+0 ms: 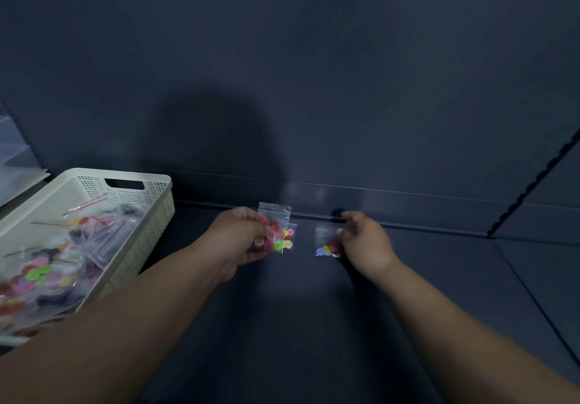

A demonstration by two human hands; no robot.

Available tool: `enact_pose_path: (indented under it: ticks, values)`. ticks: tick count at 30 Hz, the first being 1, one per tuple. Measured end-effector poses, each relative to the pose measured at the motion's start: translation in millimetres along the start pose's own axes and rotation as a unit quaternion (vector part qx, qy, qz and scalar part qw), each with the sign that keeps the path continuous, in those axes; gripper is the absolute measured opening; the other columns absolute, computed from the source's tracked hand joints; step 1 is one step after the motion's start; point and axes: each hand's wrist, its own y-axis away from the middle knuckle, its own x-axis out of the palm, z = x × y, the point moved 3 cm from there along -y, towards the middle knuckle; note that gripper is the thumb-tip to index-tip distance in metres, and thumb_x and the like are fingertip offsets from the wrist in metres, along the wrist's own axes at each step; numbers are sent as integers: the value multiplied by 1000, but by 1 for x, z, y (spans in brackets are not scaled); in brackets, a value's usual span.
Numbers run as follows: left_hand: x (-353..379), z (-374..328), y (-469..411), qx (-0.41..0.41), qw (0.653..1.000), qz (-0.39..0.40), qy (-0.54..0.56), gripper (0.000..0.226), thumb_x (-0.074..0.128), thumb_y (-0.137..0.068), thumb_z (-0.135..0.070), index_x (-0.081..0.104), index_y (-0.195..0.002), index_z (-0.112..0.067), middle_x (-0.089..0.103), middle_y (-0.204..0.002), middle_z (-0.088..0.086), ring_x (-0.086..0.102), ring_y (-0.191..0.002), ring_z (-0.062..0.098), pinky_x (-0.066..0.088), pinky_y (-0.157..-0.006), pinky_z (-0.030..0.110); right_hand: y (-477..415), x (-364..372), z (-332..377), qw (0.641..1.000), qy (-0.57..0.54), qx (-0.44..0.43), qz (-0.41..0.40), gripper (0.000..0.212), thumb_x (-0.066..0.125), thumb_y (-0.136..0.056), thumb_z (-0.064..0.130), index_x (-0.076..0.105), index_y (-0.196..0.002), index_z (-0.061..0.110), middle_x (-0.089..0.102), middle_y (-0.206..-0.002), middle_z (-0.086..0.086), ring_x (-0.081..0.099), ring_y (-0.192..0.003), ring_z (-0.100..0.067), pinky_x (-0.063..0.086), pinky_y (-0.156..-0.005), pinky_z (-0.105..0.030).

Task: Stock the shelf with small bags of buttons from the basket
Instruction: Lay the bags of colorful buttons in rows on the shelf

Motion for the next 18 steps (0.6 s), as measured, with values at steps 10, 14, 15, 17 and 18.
enact_pose_path:
  ticks: [10,14,15,17,18]
  values:
    - [-1,5,-3,-8,1000,0,2,16,57,-85,6,55,-81,-10,64,-87,14,58,-63,17,53,-62,30,35,27,-11,909,336,-234,81,45,37,-97,26,38,-142,20,28,-154,1,26,-140,-18,20,-114,-26]
    - [-7,6,-5,-12,1000,-6,10,13,55,-87,6,57,-86,-7,67,-99,16,60,-69,18,53,-65,32,33,34,-2,899,354,-239,93,50,32,-99,32,25,-147,21,18,-157,2,15,-144,-16,8,-114,-25]
    - [-9,6,-5,-12,1000,-8,12,12,55,-87,6,57,-88,-6,67,-101,16,60,-70,18,54,-65,32,31,36,-1,898,357,-237,97,51,32,-99,34,23,-148,21,16,-157,2,14,-144,-16,7,-114,-26]
    - [-11,6,-5,-13,1000,-13,14,12,54,-87,6,57,-89,-6,66,-104,19,60,-71,19,54,-65,32,30,38,2,896,363,-236,96,52,31,-100,36,21,-149,21,14,-158,2,12,-144,-16,6,-114,-27]
    - [-11,5,-5,-12,1000,-15,14,12,54,-87,6,57,-88,-6,66,-105,20,60,-72,19,53,-64,31,29,39,2,895,367,-235,94,53,31,-99,36,20,-149,21,14,-158,2,12,-144,-17,6,-114,-28]
